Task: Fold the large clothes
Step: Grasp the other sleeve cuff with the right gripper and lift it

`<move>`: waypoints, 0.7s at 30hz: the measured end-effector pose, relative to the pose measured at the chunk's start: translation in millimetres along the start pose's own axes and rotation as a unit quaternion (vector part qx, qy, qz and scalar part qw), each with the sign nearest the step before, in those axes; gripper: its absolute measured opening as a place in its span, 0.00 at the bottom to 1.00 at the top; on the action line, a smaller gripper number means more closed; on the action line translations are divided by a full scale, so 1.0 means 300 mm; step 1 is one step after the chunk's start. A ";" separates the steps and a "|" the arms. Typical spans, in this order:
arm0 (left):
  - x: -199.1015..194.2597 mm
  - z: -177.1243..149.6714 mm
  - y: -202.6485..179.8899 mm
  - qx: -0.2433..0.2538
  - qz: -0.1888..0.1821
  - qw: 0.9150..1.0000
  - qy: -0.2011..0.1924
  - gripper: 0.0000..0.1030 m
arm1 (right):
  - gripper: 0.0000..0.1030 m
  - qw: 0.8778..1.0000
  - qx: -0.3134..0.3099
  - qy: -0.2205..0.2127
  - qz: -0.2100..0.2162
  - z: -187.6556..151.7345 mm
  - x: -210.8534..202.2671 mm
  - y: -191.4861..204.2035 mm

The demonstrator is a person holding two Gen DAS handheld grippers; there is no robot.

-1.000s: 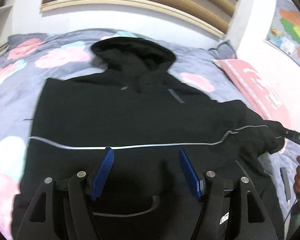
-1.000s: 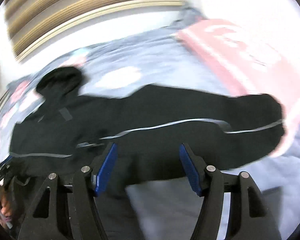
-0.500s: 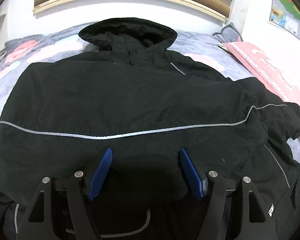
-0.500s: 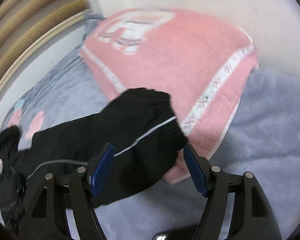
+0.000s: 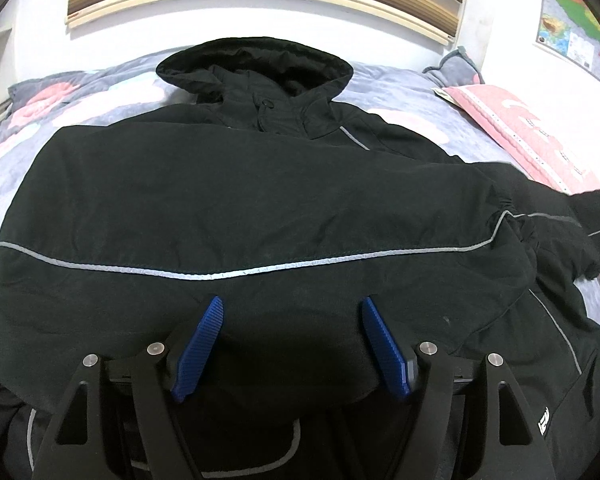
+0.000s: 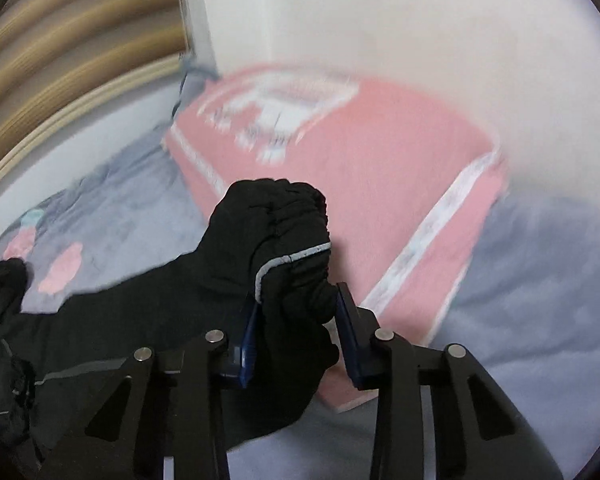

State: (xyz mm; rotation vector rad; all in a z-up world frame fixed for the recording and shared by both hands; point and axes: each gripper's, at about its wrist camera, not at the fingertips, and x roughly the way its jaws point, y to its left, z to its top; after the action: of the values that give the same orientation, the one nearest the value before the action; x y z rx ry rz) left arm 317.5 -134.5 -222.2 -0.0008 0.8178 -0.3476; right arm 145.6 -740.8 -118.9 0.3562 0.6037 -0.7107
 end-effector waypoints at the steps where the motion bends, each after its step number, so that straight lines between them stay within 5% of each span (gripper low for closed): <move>1: 0.000 0.000 0.000 0.000 0.000 1.000 0.000 0.72 | 0.36 1.000 0.004 0.001 -0.010 0.012 0.003 -0.014; 7: 0.001 0.000 -0.001 0.000 -0.001 1.000 0.000 0.72 | 0.36 0.994 0.018 0.099 -0.048 -0.066 0.180 -0.051; 12: 0.000 0.000 -0.001 0.000 -0.001 1.000 0.000 0.72 | 0.35 0.995 0.018 0.093 -0.022 -0.055 0.122 -0.005; 15: -0.003 0.003 -0.002 -0.001 -0.001 1.000 0.000 0.72 | 0.35 0.997 0.000 0.076 0.015 -0.018 0.002 0.110; 21: -0.142 0.067 0.017 -0.022 -0.028 0.999 -0.014 0.72 | 0.34 0.990 -0.108 0.036 0.087 0.007 -0.299 0.578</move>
State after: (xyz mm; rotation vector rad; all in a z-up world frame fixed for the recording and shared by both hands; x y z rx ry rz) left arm 306.4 -119.4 -178.7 -0.0684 0.7981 -0.3811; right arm 213.6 -574.1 -43.5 0.2312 0.7022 -0.4606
